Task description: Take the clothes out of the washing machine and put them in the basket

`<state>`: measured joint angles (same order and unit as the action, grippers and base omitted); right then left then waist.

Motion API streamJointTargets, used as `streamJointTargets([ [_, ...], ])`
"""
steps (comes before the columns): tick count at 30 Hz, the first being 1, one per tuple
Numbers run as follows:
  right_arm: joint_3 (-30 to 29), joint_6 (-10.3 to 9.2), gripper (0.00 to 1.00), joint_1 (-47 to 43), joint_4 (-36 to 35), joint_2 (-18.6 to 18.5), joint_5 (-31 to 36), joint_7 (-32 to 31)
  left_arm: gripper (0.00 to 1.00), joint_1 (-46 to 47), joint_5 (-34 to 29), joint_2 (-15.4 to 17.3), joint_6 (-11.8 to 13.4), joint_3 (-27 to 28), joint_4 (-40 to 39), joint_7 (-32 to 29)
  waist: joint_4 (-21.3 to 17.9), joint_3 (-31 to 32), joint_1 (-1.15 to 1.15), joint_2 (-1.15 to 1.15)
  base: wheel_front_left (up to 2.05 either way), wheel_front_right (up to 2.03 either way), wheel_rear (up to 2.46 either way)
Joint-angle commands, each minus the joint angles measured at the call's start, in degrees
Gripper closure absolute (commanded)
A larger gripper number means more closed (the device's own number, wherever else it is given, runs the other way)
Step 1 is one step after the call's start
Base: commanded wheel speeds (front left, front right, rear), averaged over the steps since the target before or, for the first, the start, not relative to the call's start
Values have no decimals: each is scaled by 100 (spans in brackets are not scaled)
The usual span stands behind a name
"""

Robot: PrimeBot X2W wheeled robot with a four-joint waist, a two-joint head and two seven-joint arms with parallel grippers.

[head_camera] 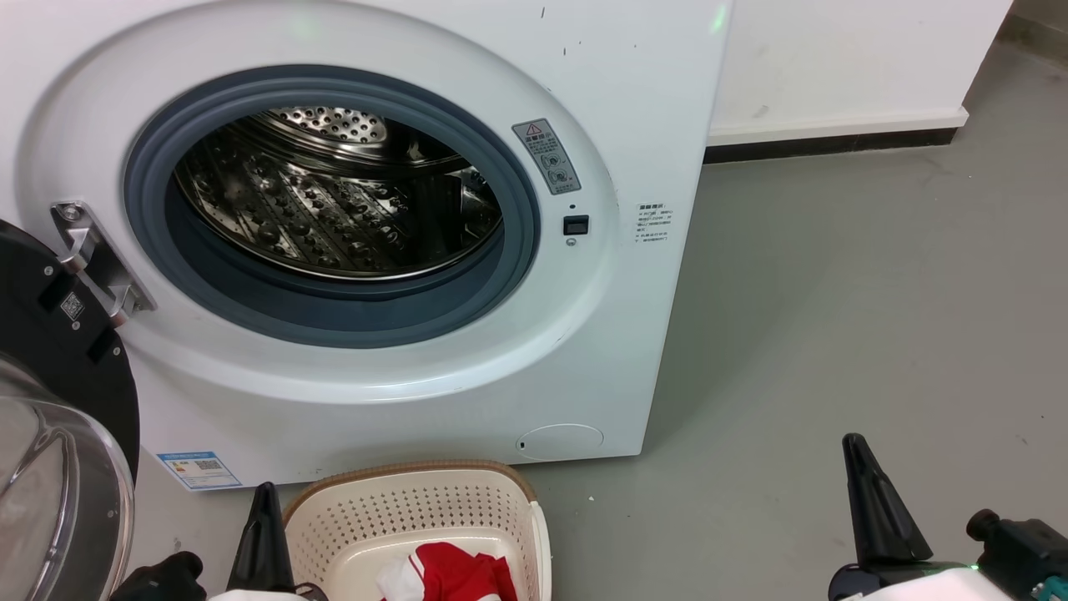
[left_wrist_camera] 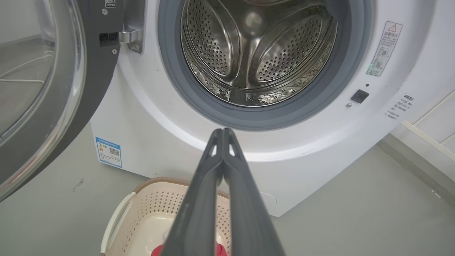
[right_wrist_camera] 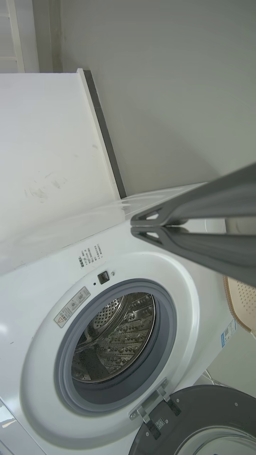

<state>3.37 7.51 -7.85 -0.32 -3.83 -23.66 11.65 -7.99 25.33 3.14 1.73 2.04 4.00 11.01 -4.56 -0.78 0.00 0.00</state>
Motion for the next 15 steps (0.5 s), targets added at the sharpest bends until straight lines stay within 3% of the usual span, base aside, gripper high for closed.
streamJointTargets([
  [1,-15,-1,100,159,-40,-44,-183,-19,100,150,162,54,-36,1,-49,-20,3,1,0,0,0,0,0],
  [15,-91,-1,100,410,241,-104,-1598,-279,100,416,1516,101,-217,9,168,-296,62,8,0,0,0,0,0],
])
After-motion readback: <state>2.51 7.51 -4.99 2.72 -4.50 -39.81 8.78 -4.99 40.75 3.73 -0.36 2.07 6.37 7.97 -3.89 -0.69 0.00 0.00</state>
